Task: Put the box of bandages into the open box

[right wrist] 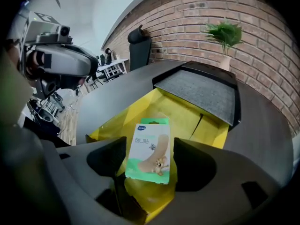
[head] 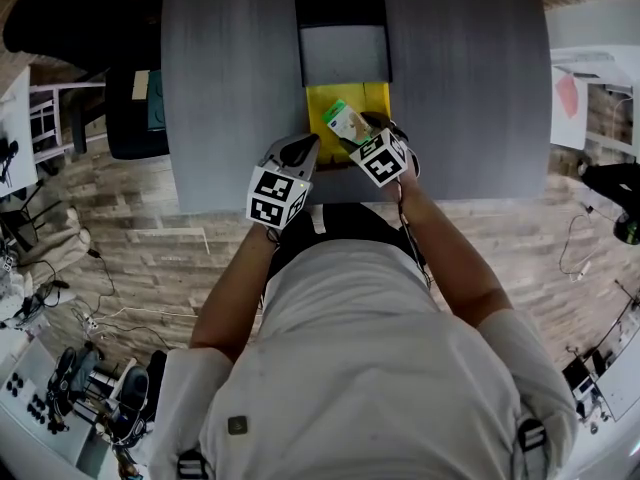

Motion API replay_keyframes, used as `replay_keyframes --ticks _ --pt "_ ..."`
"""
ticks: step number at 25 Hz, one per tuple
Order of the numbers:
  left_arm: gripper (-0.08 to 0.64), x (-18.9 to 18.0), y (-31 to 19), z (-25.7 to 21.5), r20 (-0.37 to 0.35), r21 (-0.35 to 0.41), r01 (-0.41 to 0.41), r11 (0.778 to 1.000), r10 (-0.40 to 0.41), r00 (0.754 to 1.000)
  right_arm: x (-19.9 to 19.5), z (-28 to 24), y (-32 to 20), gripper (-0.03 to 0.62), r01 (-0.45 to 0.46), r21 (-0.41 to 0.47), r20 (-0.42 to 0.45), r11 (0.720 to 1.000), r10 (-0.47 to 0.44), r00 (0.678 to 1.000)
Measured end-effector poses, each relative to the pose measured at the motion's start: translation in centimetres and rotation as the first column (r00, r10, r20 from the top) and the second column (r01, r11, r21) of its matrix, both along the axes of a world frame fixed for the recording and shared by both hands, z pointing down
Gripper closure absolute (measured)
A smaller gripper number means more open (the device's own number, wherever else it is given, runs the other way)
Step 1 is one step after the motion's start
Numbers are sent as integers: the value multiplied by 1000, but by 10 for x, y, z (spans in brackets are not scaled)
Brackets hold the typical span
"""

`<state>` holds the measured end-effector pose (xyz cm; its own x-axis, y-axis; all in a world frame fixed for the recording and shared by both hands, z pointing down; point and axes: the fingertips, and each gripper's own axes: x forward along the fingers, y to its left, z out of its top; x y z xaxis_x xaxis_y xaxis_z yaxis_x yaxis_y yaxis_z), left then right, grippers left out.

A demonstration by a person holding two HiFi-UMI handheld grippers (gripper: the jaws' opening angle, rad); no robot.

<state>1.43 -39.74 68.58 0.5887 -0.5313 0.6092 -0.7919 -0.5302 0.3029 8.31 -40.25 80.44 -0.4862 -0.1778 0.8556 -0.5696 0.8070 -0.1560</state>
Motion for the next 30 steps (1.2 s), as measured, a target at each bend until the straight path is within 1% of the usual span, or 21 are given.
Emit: replay_keyframes --ticks 6,11,14,16,18,22,26,30 --pt "545 -7 5 -7 -1 10 -11 1000 11 1000 3 -11 2 293 -29 21 1 999 29 1000" --pt "544 -7 7 -21 -16 41 -28 999 28 999 6 -38 -3 295 -106 99 26 989 104 994" --pt "543 -6 11 -41 -24 83 -52 995 54 998 6 -65 -3 295 -156 155 65 975 147 987" --pt "545 -6 13 -59 -28 121 -71 990 75 997 5 -90 -2 312 -192 195 107 962 174 979" --pt "545 -8 18 -79 -34 158 -88 984 94 995 1 -118 1 391 -224 240 157 945 190 969" --pt "545 -16 34 -122 -51 226 -113 967 128 991 -7 -177 15 477 -270 328 230 905 200 952" --pt "545 -25 54 -166 -68 303 -145 942 173 983 -23 -248 39 528 -317 410 320 855 191 928" --pt "543 -35 78 -201 -89 368 -163 915 209 974 -36 -300 67 551 -362 464 388 809 182 904"
